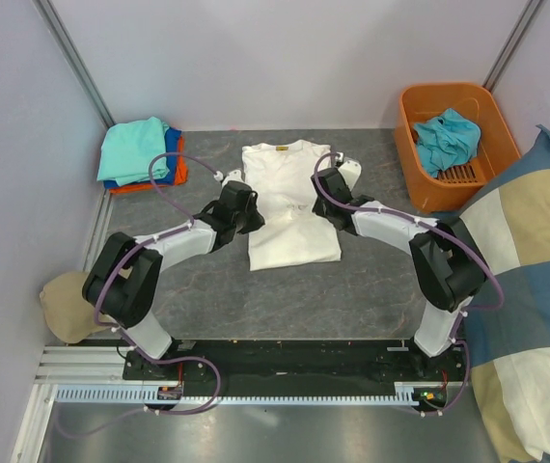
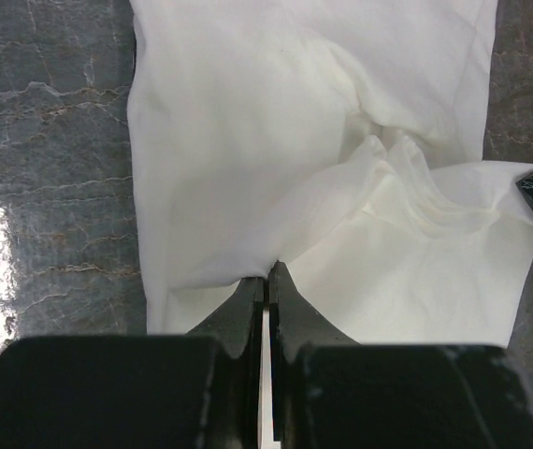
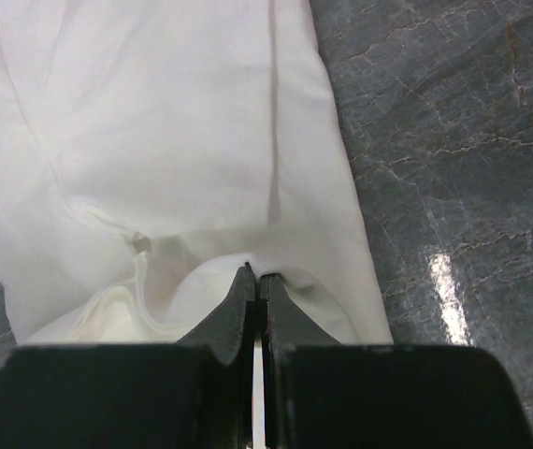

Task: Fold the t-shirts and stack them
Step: Fold the tshirt

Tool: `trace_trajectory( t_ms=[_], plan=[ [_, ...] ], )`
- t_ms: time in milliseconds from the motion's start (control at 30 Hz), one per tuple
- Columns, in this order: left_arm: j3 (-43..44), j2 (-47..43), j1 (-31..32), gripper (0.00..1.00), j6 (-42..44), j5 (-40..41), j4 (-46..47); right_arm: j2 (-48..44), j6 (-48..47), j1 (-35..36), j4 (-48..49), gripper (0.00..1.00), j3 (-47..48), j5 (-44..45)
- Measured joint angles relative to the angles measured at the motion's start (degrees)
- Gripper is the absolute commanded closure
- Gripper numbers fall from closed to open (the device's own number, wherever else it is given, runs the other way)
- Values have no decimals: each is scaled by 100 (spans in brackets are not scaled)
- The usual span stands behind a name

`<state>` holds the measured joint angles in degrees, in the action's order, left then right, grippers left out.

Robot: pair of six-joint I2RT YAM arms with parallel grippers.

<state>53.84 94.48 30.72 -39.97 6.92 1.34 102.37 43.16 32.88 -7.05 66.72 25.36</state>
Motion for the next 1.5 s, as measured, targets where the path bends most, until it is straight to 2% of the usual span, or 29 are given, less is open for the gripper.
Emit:
trace_trajectory(
  t_ms=[67,133,167,200,233,267,300,367,467,633,833,967,1100,1500],
  plan=[
    [2,55,-52,98,4,-11,42,114,-13,-68,7,98,55,-46],
    [24,129,-105,92,22,-33,59,203,-17,-133,13,77,96,-114],
    [48,177,-131,86,35,-61,68,234,-24,-162,15,62,111,-138],
    [74,225,-153,43,52,-79,70,254,-20,-184,17,28,122,-146],
    [111,282,-181,10,72,-107,76,271,-48,-210,22,20,131,-157],
    [151,339,-212,0,140,-109,76,273,-61,-243,17,13,138,-157],
    [199,389,-245,0,168,-103,70,271,-122,-284,0,5,149,-144],
    [304,437,-321,0,208,-31,44,243,-201,-393,0,2,168,-90],
    [411,389,-509,0,310,210,9,-52,-474,-595,-59,2,50,33],
    [328,-221,-721,0,407,415,-116,-1276,-765,-769,-144,2,-452,133],
    [-721,-1373,-417,0,299,243,61,-2238,-782,-632,-92,2,-1528,-542],
    [-1663,-1615,7,0,101,118,68,-2332,-872,-527,-133,2,-2396,-1078],
    [-2269,-1622,389,0,-87,74,111,-2461,-955,-525,-188,2,-2870,-1307],
    [-2540,-1690,599,0,-376,70,671,-2321,-1056,-529,92,11,-2933,-1589]
  ],
)
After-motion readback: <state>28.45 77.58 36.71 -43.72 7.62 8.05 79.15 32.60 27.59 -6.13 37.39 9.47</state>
